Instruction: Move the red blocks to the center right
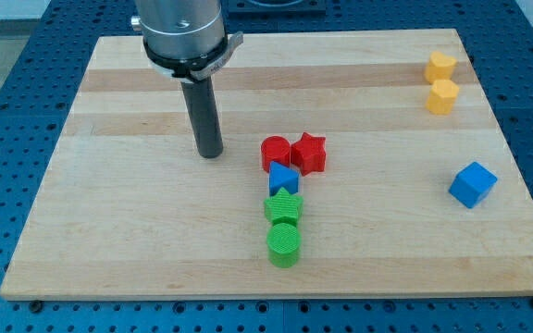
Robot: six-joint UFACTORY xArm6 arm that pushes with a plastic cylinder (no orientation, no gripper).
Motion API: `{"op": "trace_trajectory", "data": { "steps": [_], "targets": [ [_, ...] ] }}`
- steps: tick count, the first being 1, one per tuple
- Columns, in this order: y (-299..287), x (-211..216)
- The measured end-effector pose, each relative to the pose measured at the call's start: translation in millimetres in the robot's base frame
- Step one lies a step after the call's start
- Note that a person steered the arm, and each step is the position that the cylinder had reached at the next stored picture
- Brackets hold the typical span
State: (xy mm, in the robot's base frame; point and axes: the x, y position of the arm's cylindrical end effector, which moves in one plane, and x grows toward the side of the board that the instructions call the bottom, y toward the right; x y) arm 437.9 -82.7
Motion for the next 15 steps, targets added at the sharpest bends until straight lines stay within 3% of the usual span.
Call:
{"op": "trace_trajectory", "data": {
  "steps": [1, 3, 6, 11, 12, 13, 14, 15],
  "targets": [
    [39.4, 9.1],
    [45.1, 13.3],
    [209.4, 24.9],
    [241.0, 43.6],
    [211.1, 24.0],
    [195.0, -52.1],
    [191.2, -75.4],
    [230.9, -70.6]
  ]
}}
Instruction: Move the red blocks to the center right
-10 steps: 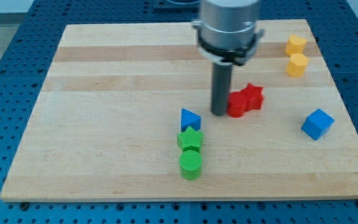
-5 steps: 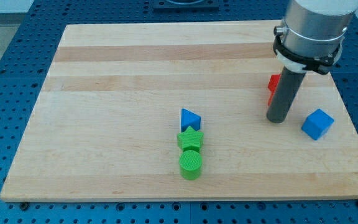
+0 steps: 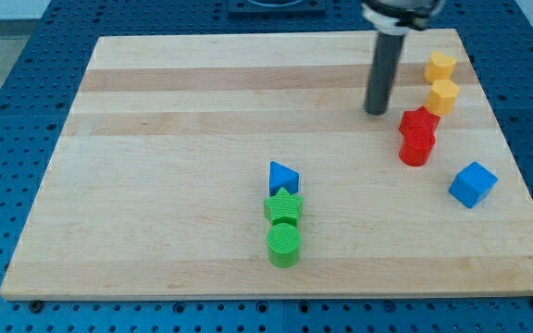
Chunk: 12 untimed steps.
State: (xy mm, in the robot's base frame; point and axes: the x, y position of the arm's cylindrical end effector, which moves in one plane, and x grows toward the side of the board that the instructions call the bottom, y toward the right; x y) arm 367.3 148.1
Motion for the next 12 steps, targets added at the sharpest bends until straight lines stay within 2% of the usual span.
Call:
{"op": "trace_trajectory", "data": {
  "steps": [4, 6, 9, 11, 12],
  "targets": [
    [0.1, 35.9],
    [35.4, 37.7],
    [3.1, 43.8],
    [1.6, 75.3],
    [2.3, 75.3]
  ]
}}
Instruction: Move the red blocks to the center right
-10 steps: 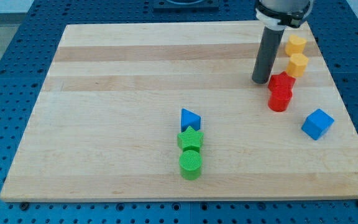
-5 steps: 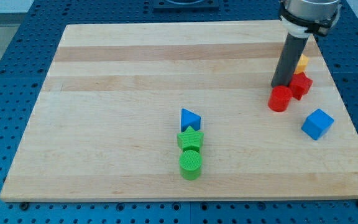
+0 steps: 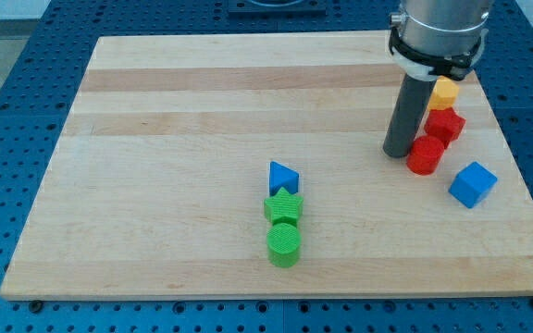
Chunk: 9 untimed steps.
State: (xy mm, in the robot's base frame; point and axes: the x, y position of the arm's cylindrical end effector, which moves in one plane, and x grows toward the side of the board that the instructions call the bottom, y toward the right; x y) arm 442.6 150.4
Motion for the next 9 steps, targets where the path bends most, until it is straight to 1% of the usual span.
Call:
{"op": "trace_trajectory", "data": {
  "steps": [2, 4, 5, 6, 8, 9],
  "targets": [
    [0.0, 10.2],
    [-16.3, 16.8],
    [-6.7, 36.1],
    [18.1, 37.5],
    [43.2, 35.0],
    [40.9, 35.1]
  ]
}}
